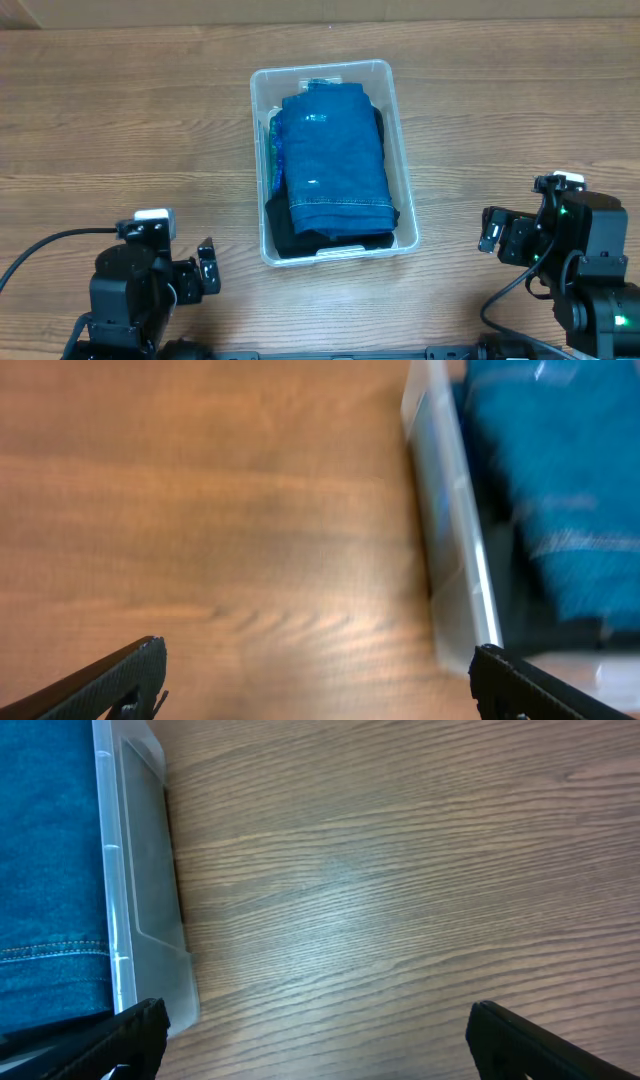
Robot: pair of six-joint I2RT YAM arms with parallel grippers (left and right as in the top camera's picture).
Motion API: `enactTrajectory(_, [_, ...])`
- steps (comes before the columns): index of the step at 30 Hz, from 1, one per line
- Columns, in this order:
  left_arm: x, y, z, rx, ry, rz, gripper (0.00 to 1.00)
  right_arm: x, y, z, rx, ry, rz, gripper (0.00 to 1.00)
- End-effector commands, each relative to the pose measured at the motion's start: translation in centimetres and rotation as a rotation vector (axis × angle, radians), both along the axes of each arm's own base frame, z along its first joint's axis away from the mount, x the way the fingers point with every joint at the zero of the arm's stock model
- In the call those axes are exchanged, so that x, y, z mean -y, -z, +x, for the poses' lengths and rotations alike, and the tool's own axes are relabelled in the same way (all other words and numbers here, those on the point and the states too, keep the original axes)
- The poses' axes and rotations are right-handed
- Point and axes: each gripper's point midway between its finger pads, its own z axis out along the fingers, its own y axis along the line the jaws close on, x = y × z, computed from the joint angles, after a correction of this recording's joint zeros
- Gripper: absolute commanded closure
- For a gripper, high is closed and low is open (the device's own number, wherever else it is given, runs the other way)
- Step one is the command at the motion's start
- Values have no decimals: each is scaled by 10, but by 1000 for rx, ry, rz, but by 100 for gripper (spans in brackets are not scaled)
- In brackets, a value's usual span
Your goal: Pack container
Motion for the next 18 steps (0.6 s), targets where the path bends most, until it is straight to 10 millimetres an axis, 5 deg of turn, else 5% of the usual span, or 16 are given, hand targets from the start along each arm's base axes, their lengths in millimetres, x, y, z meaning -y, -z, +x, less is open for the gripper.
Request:
enactTrajectory(1, [-3, 10, -8, -41, -10, 14, 0, 2, -1, 1, 3, 5, -10, 0])
enactTrajectory(8, [-3, 10, -8, -41, -10, 14, 0, 3, -6, -3, 31, 10, -16, 0])
enactTrajectory(13, [-3, 10, -8, -41, -10, 14, 0, -6, -43, -42, 371, -32, -11, 0])
enactTrajectory(18, [-3, 10, -8, -41, -10, 14, 0, -23, -30, -41, 604, -125, 24, 0])
